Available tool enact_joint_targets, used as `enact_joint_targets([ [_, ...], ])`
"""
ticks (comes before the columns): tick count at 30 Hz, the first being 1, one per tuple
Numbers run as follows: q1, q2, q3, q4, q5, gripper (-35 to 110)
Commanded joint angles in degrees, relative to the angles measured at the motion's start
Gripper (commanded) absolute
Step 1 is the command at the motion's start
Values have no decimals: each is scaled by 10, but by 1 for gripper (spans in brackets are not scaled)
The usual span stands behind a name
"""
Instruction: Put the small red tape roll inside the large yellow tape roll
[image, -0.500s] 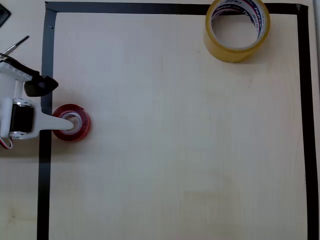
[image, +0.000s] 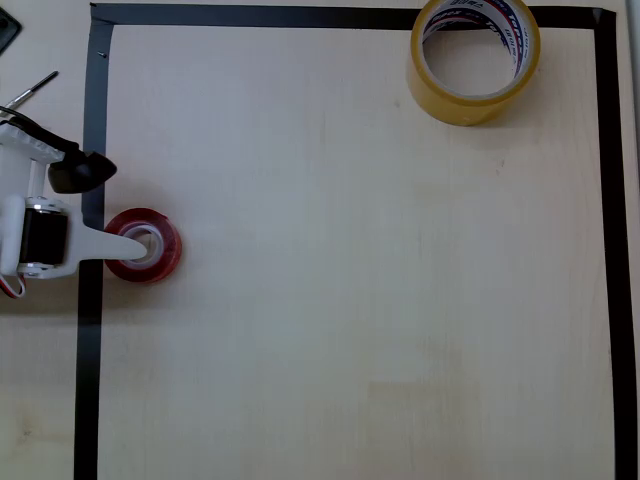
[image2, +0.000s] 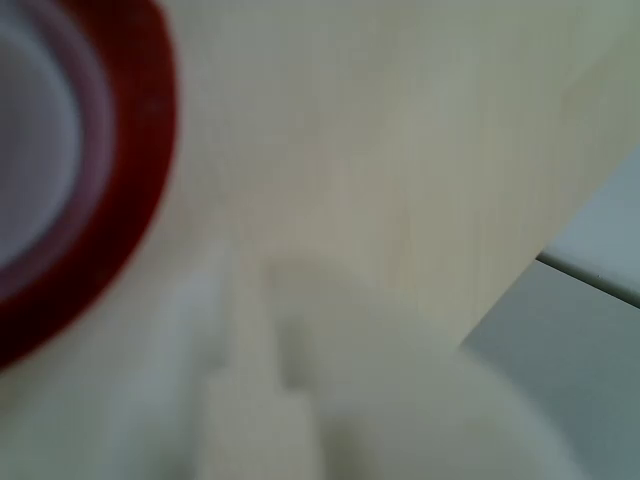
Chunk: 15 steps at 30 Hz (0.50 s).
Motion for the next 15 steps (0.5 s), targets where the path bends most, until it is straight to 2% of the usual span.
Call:
enact_joint_targets([
  [1,13,10,-12,11,4,0],
  [7,13,10,-14,11,0,0],
  [15,10,10,-95,74,3,0],
])
